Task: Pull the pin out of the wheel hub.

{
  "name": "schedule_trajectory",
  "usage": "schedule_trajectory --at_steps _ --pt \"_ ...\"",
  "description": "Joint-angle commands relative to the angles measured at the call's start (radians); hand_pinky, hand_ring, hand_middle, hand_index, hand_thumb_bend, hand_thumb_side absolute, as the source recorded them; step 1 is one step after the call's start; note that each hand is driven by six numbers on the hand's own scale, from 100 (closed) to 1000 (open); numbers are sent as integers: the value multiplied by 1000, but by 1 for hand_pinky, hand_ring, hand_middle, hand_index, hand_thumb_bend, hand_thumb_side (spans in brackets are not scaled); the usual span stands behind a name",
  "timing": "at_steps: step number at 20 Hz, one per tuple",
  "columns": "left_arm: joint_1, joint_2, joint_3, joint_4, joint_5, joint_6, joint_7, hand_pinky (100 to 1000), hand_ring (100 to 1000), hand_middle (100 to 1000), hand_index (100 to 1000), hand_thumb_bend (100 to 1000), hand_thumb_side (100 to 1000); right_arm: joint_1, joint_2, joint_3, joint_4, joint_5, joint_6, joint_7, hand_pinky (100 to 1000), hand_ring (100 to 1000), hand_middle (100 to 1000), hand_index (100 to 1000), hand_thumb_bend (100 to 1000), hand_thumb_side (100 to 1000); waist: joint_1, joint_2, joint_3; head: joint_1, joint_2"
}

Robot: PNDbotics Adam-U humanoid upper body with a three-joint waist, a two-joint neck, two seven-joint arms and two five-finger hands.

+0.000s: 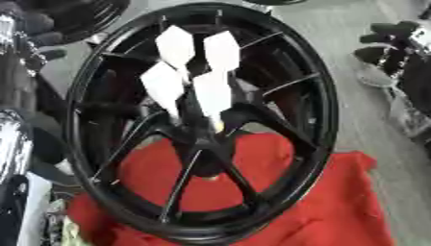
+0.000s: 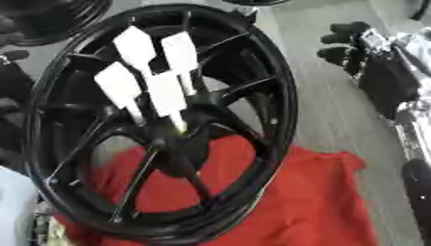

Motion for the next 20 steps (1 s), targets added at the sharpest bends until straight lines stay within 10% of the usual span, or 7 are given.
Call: schedule_trajectory --at_steps 1,13,20 --pt "-13 29 8 -17 -2 -1 2 707 748 719 722 173 831 -12 -12 -6 -18 3 3 -1 927 763 744 830 100 729 -5 -16 0 -2 -13" --pt "-12 28 10 -17 0 0 6 708 750 719 723 174 830 -37 -20 -9 0 -7 7 -1 927 774 754 839 100 718 -6 -21 -3 -4 -14" --pt "5 38 10 -9 -4 1 9 708 750 720 724 175 831 -123 -138 11 32 -94 -31 27 933 803 791 868 100 663 -23 -41 -18 11 7"
